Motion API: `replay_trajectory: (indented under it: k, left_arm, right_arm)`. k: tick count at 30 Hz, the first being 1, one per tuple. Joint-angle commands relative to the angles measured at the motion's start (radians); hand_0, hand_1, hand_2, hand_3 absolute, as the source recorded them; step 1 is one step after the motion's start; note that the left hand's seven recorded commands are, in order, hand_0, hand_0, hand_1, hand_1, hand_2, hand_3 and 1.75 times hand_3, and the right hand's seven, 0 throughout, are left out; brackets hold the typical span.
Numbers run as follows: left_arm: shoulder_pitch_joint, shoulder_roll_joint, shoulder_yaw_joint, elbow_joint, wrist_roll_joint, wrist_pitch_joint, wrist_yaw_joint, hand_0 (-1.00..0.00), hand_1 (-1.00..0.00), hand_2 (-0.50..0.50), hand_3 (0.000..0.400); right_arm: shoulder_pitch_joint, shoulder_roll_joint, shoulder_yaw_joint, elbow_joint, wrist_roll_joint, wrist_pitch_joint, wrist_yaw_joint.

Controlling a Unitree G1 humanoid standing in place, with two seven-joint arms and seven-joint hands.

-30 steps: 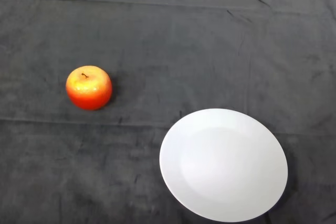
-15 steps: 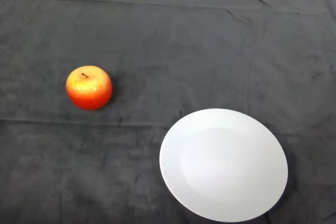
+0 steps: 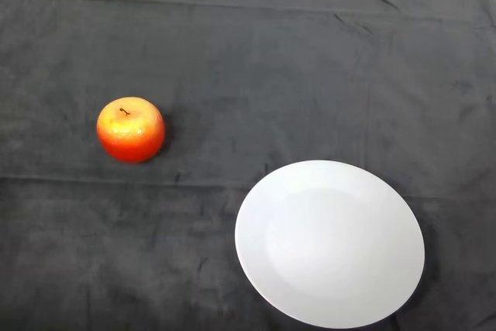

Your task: Move the apple to the plate

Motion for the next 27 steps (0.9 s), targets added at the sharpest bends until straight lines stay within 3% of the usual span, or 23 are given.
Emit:
replay_trajectory:
  k: [1, 27]
  left_arm:
    - [-0.049, -0.017, -0.021, -0.051, 0.032, -0.026, -0.021, 0.00, 0.00, 0.00, 0.000]
    - [-0.186, -0.130, -0.203, -0.008, 0.128, -0.057, -0.323, 0.00, 0.00, 0.00, 0.000]
  right_arm:
    - [0.030, -0.005, -0.0087, 0.018, 0.0076, 0.002, 0.0003]
    - [0.031, -0.005, -0.0090, 0.016, 0.0079, 0.003, 0.0007]
